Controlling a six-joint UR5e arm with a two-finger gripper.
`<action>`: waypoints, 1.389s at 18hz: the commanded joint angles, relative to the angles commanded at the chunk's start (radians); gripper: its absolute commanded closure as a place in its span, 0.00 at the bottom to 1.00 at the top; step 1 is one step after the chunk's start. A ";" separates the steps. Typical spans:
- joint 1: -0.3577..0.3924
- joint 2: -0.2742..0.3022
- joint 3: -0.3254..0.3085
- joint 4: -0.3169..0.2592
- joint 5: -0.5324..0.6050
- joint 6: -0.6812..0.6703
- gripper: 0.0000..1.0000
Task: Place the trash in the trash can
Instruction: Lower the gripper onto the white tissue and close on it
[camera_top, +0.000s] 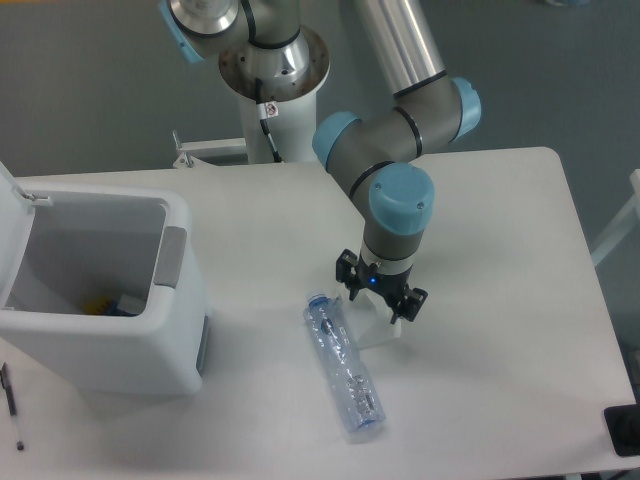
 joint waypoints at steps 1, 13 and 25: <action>-0.005 -0.002 -0.003 0.000 0.002 0.000 0.77; 0.047 0.009 0.021 0.000 -0.018 -0.005 1.00; 0.110 0.017 0.092 -0.015 -0.237 -0.103 1.00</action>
